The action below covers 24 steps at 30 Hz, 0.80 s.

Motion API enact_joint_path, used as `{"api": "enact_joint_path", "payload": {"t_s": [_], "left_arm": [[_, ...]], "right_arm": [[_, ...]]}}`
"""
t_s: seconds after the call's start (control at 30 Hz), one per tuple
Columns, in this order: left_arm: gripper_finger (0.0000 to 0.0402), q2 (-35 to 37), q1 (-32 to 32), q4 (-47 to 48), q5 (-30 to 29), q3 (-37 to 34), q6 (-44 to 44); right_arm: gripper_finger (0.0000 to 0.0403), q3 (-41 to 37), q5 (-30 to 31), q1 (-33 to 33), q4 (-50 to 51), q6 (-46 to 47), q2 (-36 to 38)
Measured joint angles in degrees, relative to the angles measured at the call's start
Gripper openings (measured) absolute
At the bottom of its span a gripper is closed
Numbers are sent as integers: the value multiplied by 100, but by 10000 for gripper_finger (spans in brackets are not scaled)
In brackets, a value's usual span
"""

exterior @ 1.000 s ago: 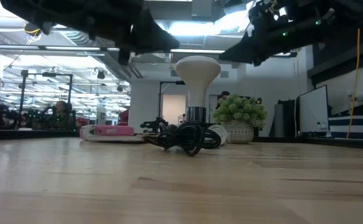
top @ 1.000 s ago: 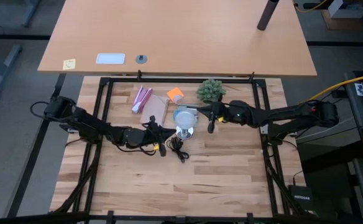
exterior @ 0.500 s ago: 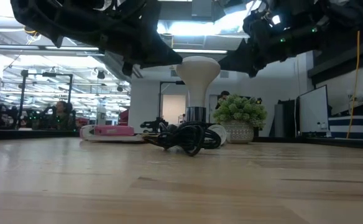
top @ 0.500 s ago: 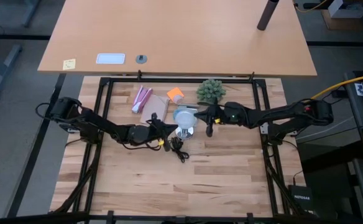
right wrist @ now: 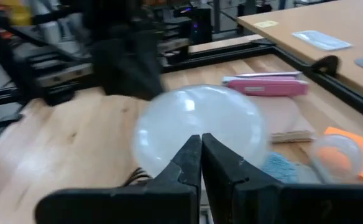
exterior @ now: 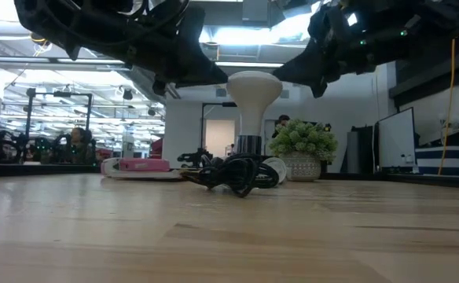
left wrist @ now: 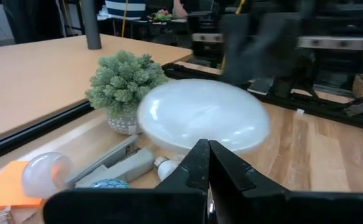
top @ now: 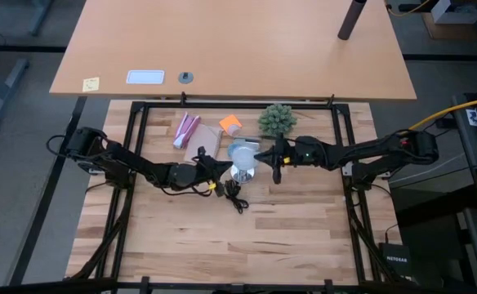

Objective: Screw lightbulb
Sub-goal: Insert the lightbulb into the silver lamp socket

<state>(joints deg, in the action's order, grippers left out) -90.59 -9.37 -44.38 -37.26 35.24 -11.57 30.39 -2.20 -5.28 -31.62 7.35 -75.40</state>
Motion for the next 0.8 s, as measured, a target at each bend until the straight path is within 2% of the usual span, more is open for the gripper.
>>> {"api": "enact_joint_path", "payload": {"t_s": [0.37,0.6,0.8], "left_arm": [[0,0,80,74,-46,0,-56],[0,9,207,63,-41,0,-136],[0,360,79,51,-41,0,322]], "right_arm": [[16,4,534,606,-64,-6,-10],[16,2,990,650,-140,-9,-17],[16,-13,1021,643,-316,-214,175]]}}
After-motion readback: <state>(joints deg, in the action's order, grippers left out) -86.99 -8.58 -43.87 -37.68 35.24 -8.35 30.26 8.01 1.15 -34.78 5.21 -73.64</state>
